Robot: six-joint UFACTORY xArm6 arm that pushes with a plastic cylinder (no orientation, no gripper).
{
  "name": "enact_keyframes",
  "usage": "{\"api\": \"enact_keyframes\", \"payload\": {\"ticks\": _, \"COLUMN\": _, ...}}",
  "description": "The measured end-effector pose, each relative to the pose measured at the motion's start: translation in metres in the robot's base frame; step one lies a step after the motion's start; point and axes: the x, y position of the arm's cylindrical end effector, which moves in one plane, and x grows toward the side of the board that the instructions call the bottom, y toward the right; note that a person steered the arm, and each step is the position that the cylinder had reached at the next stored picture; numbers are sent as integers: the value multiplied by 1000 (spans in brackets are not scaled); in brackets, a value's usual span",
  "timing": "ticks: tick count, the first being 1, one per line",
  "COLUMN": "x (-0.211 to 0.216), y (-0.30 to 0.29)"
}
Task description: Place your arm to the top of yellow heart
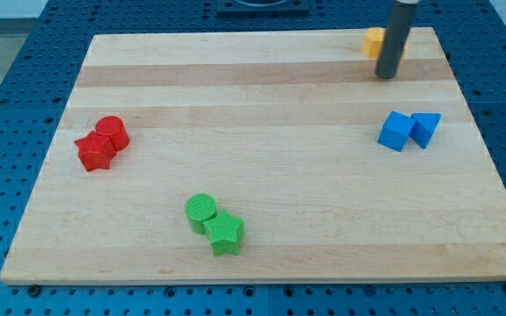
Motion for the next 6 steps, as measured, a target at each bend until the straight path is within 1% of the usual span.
{"api": "enact_keyframes", "payload": {"ticks": 1, "x": -17, "y": 60}}
{"api": "enact_keyframes", "payload": {"ticks": 2, "x": -17, "y": 60}}
{"api": "enact_keyframes", "payload": {"ticks": 3, "x": -64, "y": 41}}
{"api": "enact_keyframes", "payload": {"ticks": 4, "x": -92, "y": 19}}
{"api": "enact_keyframes", "payload": {"ticks": 6, "x": -92, "y": 18}}
